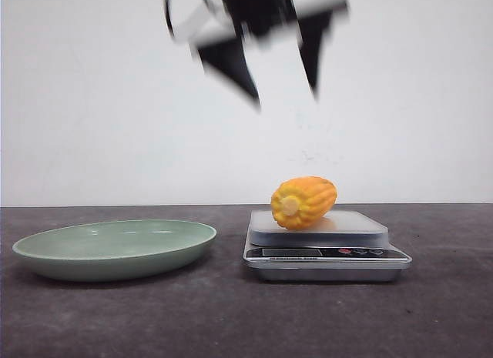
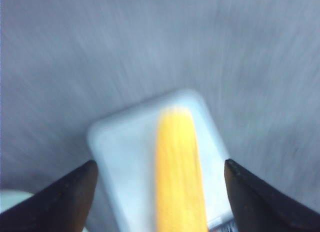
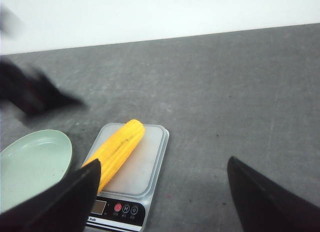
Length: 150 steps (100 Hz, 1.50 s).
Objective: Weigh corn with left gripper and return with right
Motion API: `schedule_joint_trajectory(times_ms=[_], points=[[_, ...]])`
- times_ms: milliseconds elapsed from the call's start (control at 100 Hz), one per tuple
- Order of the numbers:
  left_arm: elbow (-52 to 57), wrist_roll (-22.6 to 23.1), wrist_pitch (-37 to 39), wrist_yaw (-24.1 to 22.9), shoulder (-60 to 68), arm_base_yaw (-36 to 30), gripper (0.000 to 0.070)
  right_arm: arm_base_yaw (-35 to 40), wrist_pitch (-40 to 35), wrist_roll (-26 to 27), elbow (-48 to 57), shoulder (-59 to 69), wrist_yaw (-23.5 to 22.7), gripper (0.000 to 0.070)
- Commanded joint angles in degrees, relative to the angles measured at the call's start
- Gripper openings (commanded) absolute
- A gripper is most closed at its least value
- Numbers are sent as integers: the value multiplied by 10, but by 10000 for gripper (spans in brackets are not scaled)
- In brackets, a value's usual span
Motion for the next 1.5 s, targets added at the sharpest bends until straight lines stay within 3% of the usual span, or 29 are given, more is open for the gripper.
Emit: schedule_joint_trajectory(times_ms=[0, 160, 460, 560, 730, 1000, 1260, 1380, 1490], points=[[22, 45, -3, -23, -52, 10, 480, 2, 4, -7, 10, 2, 1, 511], [22, 75, -44, -64, -196, 54, 475, 5, 4, -7, 10, 2, 1, 511], [21, 74, -223, -203, -452, 128, 473, 38, 6, -9, 10, 6, 1, 511], [21, 36, -294, -246, -526, 128, 470, 48, 5, -9, 10, 9, 1, 511], [13, -55, -413, -252, -639, 130, 470, 67, 6, -9, 10, 28, -3, 511], [-112, -81, -415, -190, -827, 179, 469, 113, 31, -8, 10, 94, -3, 512], [-279, -97, -415, -35, -934, 269, 468, 176, 115, 27, 10, 216, -1, 515], [-344, -81, -414, 0, -940, 302, 469, 203, 153, 49, 16, 290, 16, 605], [-391, -72, -389, 22, -940, 310, 469, 223, 156, 58, 41, 367, 32, 606]])
